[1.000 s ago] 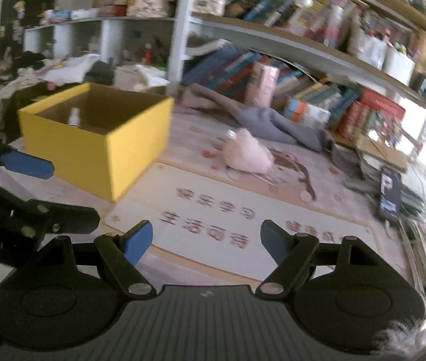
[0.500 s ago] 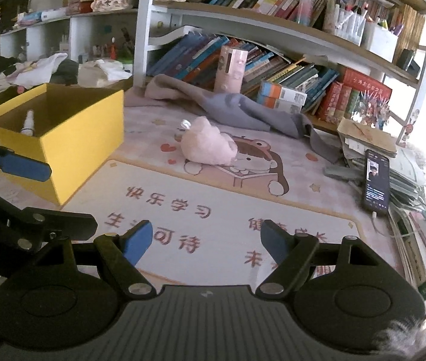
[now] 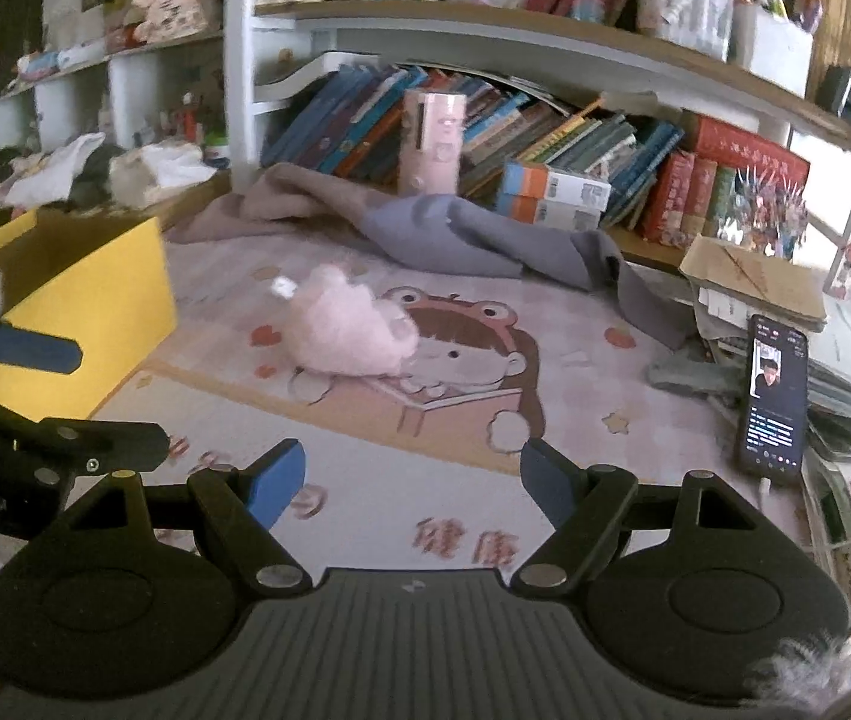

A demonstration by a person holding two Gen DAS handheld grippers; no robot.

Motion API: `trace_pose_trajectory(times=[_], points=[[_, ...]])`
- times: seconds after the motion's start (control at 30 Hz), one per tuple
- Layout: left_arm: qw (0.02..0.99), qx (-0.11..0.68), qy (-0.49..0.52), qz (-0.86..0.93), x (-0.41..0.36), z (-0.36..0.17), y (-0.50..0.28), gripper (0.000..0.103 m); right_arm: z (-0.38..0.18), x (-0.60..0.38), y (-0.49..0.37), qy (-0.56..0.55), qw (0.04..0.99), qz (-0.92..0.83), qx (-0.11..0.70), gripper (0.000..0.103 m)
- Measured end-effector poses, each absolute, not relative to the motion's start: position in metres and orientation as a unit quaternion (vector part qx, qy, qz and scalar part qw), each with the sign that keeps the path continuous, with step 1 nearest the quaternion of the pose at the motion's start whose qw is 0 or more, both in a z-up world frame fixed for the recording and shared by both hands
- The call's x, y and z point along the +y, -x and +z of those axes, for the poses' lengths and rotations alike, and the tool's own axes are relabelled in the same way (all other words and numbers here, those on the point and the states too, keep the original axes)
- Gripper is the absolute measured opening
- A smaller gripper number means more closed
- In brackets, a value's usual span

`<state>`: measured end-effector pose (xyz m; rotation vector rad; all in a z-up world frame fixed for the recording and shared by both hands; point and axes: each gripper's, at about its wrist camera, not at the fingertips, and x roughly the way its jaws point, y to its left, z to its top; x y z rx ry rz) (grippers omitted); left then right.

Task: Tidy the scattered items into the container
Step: 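Move left tool toward pink plush toy while right tool approaches white medicine box, then close left tool on pink plush toy while right tool grasps white medicine box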

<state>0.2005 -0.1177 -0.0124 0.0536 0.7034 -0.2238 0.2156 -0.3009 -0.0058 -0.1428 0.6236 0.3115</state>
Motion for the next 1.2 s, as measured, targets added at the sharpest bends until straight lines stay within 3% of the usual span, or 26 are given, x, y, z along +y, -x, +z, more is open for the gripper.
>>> trace_pose_trajectory(times=[0.37, 0.57, 1.0, 1.2], points=[[0.939, 0.34, -0.022, -0.051, -0.14, -0.024, -0.28, 0.092, -0.016, -0.336, -0.293, 0.01, 0.927, 0.199, 0.318, 0.078], [0.941, 0.337, -0.013, -0.037, -0.146, -0.037, -0.327, 0.097, -0.015, -0.345, -0.325, -0.013, 0.927, 0.208, 0.312, 0.078], [0.918, 0.395, 0.015, -0.031, -0.145, -0.084, -0.391, 0.097, -0.021, -0.356, -0.356, -0.033, 0.923, 0.211, 0.319, 0.078], [0.915, 0.4, 0.026, -0.037, -0.144, -0.088, -0.384, 0.08, -0.03, -0.352, -0.369, -0.036, 0.919, 0.218, 0.327, 0.078]])
